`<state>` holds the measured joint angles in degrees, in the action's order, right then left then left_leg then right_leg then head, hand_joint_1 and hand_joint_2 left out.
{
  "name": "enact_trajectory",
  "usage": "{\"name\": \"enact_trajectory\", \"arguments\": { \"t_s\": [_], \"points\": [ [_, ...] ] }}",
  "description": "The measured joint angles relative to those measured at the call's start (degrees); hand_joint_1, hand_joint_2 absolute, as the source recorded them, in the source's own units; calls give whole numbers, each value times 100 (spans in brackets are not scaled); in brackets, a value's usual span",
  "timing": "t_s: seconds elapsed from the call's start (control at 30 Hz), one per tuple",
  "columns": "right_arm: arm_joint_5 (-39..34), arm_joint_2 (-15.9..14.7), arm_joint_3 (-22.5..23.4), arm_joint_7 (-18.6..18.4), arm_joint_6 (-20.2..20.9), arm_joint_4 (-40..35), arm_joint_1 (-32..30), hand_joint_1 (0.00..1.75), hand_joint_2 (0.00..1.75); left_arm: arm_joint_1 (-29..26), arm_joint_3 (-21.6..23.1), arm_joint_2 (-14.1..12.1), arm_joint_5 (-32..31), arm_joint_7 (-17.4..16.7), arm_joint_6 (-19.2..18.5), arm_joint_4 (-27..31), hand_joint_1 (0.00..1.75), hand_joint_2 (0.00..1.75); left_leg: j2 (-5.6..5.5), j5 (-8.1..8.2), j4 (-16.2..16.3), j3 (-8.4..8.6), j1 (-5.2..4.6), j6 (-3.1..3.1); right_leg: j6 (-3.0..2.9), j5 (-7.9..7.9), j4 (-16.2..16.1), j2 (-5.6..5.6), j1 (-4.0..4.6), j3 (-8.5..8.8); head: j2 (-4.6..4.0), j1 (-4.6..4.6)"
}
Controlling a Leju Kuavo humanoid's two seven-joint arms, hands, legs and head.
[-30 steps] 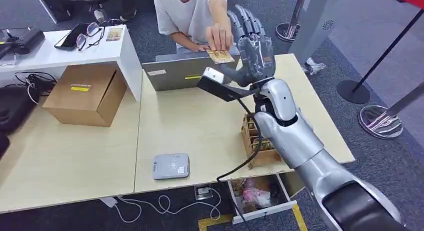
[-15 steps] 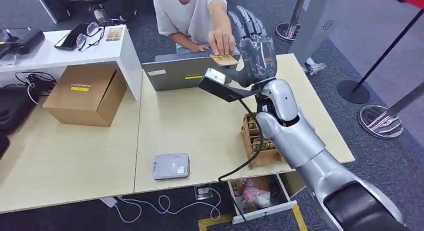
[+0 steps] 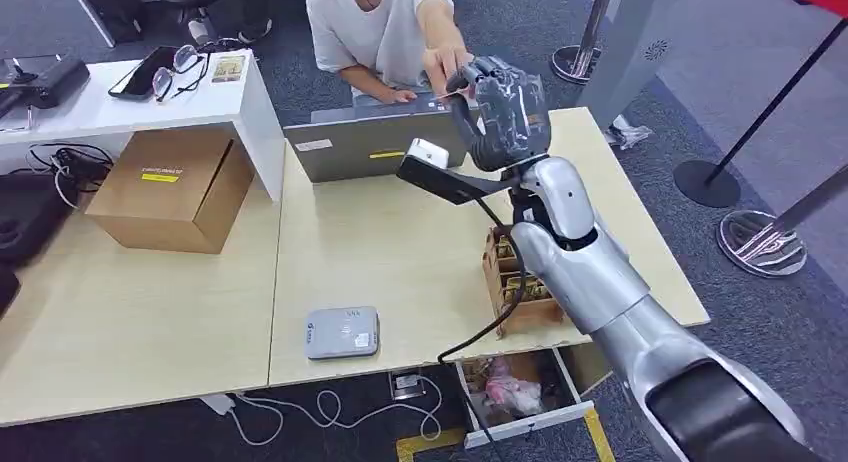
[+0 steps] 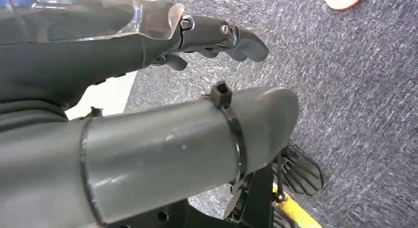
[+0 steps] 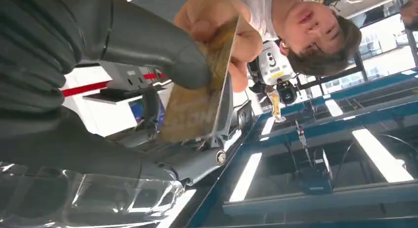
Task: Pass the card to the sensor for recognition and then transmit it.
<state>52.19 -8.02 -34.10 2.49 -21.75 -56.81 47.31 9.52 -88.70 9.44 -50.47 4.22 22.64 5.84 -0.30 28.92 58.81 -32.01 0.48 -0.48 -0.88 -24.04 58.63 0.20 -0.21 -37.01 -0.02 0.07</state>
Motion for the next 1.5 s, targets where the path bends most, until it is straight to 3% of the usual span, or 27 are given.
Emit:
{"name": "enact_trajectory", "arguments": {
  "t_s": [0.73,1.1,1.27,1.5],
  "points": [
    [-55,17,-4,48,-63,129,24,175,175,24,-2,2,-98,-31,20,0,0,0,-1,0,0,0,0,0,0,0,0,0,0,0,0,0],
    [-1096,17,0,398,164,-438,-375,175,175,41,0,28,-20,4,11,0,0,0,-1,1,0,0,0,0,0,-1,-1,0,0,0,0,0],
    [-2161,48,2,522,732,-954,-807,175,175,40,-2,31,87,15,-72,0,0,0,-1,2,0,-1,1,-1,0,-1,-1,-1,1,0,0,0],
    [-3048,66,2,472,1084,-1451,-1429,175,175,20,0,28,157,52,-192,0,0,0,-2,2,-1,-2,1,-1,0,-1,-1,-2,1,0,0,2]
  ]
}}
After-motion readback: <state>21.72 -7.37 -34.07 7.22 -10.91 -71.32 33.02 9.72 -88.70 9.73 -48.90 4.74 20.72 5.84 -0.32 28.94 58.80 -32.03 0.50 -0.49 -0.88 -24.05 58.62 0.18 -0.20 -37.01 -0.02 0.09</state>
